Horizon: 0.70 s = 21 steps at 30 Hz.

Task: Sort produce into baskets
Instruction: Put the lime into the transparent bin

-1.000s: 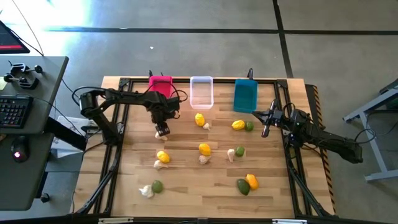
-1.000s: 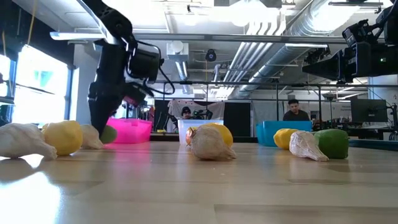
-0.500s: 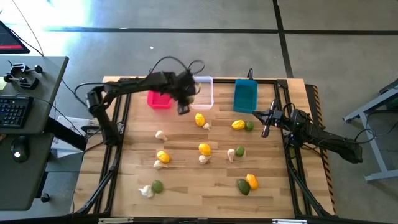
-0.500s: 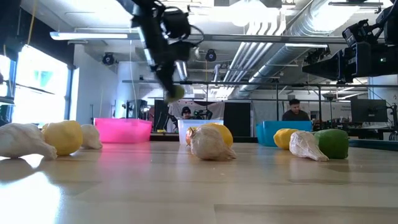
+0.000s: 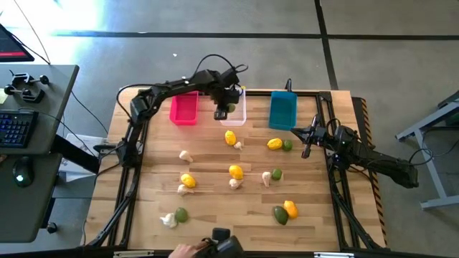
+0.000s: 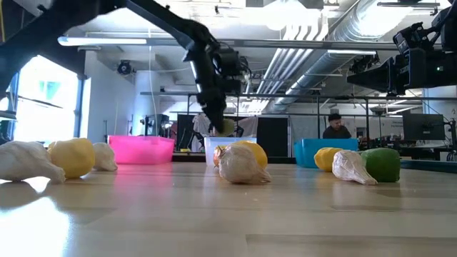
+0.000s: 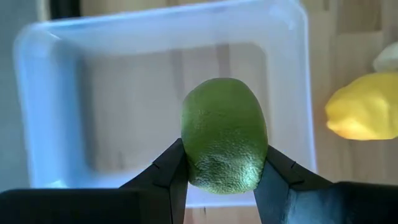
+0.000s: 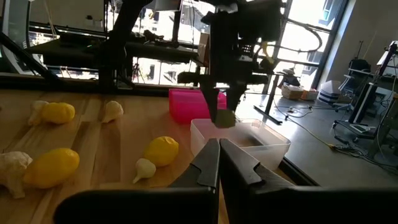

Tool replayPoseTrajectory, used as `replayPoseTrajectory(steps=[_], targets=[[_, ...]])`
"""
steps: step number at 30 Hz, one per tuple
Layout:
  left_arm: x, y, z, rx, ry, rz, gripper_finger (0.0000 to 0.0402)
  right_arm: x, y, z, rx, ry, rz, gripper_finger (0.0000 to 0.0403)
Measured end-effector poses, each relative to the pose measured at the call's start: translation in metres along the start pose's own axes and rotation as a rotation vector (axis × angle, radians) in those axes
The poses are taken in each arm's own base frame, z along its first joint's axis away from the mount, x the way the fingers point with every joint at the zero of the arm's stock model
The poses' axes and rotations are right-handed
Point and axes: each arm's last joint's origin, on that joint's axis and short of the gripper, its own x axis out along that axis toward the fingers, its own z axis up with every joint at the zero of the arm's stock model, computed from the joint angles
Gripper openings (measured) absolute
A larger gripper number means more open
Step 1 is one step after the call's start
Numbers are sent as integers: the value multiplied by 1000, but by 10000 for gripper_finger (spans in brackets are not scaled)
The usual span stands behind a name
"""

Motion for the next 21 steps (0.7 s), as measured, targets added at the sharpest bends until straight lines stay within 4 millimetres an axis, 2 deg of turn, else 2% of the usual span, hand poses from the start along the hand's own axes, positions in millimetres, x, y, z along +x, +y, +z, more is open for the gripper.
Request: replayPoseTrajectory(steps=[5,12,21], targets=[[16,-1,-1,9,27,-31,116,0,0,0,0,0,0,0],[18,-3,-2,6,-19,-109,117,0,0,0,0,0,0,0],[18,1,-2,12,-42,-94,118,0,0,0,0,0,0,0]])
